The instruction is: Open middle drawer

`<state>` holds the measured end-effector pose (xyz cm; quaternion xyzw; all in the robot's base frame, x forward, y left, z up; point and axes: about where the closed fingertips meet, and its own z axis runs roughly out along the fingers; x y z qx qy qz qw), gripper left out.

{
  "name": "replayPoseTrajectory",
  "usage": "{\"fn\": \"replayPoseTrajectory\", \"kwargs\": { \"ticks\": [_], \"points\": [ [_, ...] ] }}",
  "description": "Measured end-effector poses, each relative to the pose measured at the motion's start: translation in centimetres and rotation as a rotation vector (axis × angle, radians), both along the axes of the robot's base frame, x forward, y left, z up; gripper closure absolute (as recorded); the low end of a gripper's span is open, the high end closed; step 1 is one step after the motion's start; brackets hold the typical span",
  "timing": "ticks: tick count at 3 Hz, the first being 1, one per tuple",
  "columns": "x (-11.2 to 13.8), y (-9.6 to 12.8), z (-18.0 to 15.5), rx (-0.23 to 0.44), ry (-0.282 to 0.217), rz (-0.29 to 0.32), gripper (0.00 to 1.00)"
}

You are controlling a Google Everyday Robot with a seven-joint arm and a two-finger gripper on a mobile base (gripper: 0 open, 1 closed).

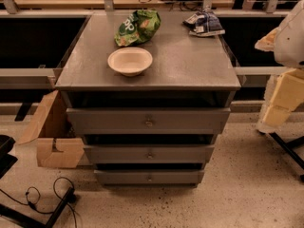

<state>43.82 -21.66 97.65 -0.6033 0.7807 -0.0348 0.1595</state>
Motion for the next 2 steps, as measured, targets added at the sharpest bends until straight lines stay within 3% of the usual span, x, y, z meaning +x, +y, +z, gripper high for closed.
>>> {"fn": "replayPoseTrajectory", "kwargs": {
  "ticks": [1, 2],
  "points": [
    [0.0, 0.0, 0.0, 0.000, 0.000, 0.000, 0.00],
    [0.0, 0.9, -3.1, 0.014, 0.016, -0.005, 0.00]
  ]
}}
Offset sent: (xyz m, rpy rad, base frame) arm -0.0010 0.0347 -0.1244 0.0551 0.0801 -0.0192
